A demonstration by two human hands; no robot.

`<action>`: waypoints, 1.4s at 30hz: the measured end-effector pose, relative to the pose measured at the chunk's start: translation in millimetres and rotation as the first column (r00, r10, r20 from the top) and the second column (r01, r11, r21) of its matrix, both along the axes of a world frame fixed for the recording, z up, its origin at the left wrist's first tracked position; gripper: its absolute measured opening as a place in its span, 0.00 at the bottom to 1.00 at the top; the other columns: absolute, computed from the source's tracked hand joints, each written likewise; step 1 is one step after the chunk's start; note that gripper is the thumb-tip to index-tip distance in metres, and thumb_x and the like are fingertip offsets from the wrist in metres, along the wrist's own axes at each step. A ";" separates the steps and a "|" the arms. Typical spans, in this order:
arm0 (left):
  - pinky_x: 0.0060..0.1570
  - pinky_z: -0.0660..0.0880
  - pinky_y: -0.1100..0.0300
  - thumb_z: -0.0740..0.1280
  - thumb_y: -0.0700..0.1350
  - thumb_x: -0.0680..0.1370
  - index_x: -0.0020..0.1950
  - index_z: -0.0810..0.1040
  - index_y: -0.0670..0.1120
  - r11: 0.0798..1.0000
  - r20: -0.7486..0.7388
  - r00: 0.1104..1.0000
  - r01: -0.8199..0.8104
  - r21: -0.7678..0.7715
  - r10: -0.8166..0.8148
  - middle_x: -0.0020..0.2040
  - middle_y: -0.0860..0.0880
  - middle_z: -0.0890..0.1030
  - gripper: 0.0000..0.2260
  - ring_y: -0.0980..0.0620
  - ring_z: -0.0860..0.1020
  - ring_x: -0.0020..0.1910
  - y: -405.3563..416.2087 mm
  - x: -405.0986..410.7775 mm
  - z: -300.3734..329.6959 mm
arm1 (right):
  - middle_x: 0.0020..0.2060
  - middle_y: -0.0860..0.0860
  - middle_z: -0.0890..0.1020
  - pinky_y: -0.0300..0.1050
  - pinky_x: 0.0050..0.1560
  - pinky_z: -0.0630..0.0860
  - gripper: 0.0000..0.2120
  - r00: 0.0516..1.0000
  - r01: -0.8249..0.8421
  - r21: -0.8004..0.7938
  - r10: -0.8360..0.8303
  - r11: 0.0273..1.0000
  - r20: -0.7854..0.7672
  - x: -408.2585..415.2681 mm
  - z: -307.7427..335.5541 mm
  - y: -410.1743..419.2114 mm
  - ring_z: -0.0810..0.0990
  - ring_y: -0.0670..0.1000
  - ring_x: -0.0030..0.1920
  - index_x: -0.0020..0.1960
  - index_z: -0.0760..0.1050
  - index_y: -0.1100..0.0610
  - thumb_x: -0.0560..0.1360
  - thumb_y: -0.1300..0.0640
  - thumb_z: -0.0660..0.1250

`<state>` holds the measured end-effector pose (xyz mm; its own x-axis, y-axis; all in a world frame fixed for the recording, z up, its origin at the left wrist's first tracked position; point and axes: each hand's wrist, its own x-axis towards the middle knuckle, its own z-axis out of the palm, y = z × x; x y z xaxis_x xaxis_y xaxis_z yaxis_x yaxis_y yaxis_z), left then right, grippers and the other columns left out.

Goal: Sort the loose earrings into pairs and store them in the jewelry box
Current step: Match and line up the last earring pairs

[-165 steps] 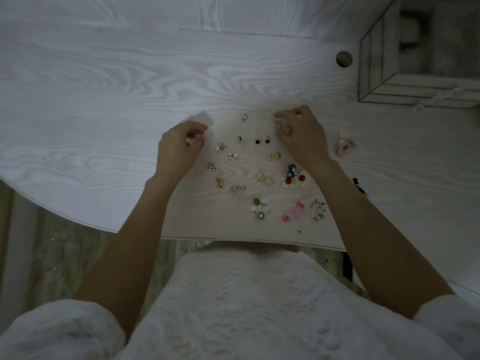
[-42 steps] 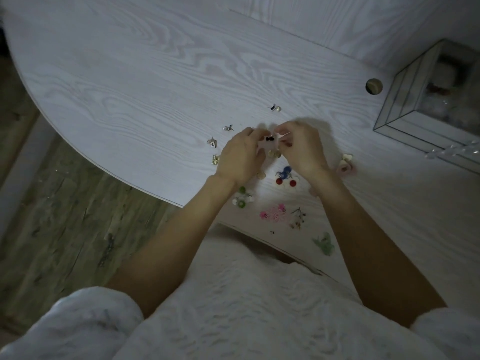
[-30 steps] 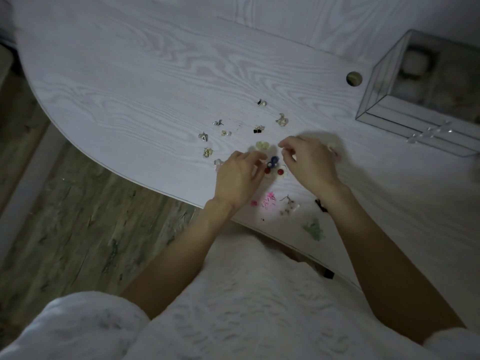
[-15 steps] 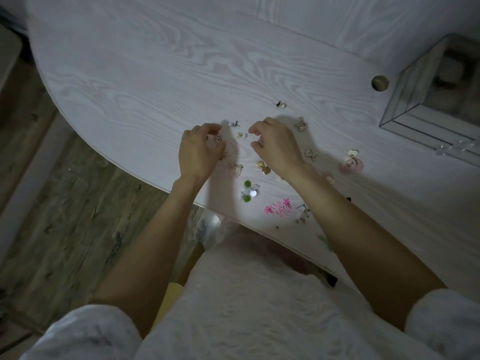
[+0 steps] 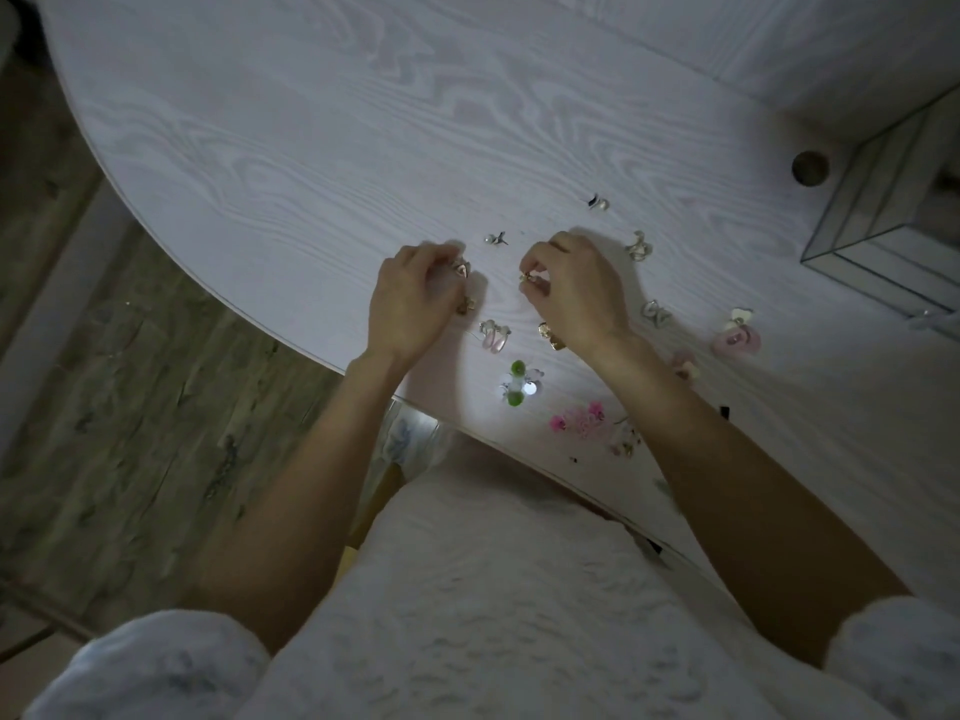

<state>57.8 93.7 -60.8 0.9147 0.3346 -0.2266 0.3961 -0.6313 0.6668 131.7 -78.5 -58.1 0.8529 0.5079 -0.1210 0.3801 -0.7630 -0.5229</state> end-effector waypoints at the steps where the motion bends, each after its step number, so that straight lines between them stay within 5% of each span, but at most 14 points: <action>1: 0.57 0.69 0.59 0.63 0.49 0.73 0.60 0.77 0.49 1.000 0.007 1.000 -0.008 -0.004 0.008 0.57 0.48 0.79 0.16 0.49 0.74 0.57 0.2 0.7 -0.1 | 0.48 0.54 0.79 0.49 0.42 0.77 0.06 1.000 0.000 -0.007 0.000 1.000 -0.003 0.6 0.5 -0.5 0.76 0.54 0.51 0.49 0.78 0.59 0.73 0.60 0.69; 12: 0.46 0.74 0.54 0.65 0.46 0.73 0.53 0.79 0.47 0.971 -0.044 0.985 0.172 0.167 -0.167 0.50 0.47 0.81 0.10 0.45 0.77 0.50 -8.9 53.7 2.0 | 0.45 0.54 0.82 0.46 0.43 0.75 0.09 0.995 0.087 -0.030 -0.088 0.996 -0.038 7.9 1.5 12.7 0.79 0.54 0.47 0.55 0.75 0.58 0.76 0.58 0.62; 20: 0.41 0.67 0.63 0.67 0.45 0.73 0.48 0.80 0.47 0.974 -0.028 0.987 0.160 0.162 -0.157 0.47 0.48 0.81 0.06 0.50 0.77 0.46 -12.6 61.3 3.6 | 0.45 0.55 0.81 0.47 0.46 0.75 0.08 0.990 0.133 0.006 -0.132 0.991 -0.057 19.3 2.3 23.3 0.79 0.54 0.45 0.55 0.73 0.60 0.77 0.60 0.63; 27: 0.45 0.71 0.66 0.69 0.47 0.73 0.50 0.81 0.48 0.985 -0.021 0.988 0.157 0.067 -0.156 0.46 0.52 0.83 0.08 0.56 0.80 0.45 -15.9 56.2 5.5 | 0.49 0.58 0.82 0.52 0.54 0.78 0.11 0.884 0.422 0.193 -0.355 0.886 -0.304 13.3 -0.8 19.6 0.81 0.55 0.48 0.56 0.76 0.63 0.77 0.65 0.58; 33: 0.50 0.75 0.63 0.67 0.45 0.73 0.51 0.82 0.48 0.988 0.001 0.990 0.143 0.051 -0.143 0.46 0.51 0.84 0.08 0.55 0.81 0.46 -17.8 56.5 5.8 | 0.47 0.59 0.83 0.50 0.52 0.80 0.12 0.854 0.464 0.216 -0.369 0.859 -0.366 8.2 3.0 32.2 0.82 0.54 0.46 0.55 0.77 0.65 0.75 0.69 0.60; 42: 0.49 0.76 0.55 0.66 0.45 0.74 0.51 0.82 0.48 0.980 -0.009 0.985 0.171 0.103 -0.171 0.46 0.49 0.84 0.08 0.51 0.81 0.46 -17.8 62.0 8.0 | 0.54 0.57 0.79 0.50 0.58 0.74 0.14 0.916 0.363 0.079 -0.340 0.929 -0.211 12.5 8.2 30.5 0.78 0.54 0.55 0.60 0.75 0.61 0.76 0.67 0.60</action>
<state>119.8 75.9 -52.8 0.9605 0.1947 -0.1988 0.2762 -0.7548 0.5949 144.2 -48.0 -49.9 0.9453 0.1995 -0.2581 -0.0170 -0.7600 -0.6497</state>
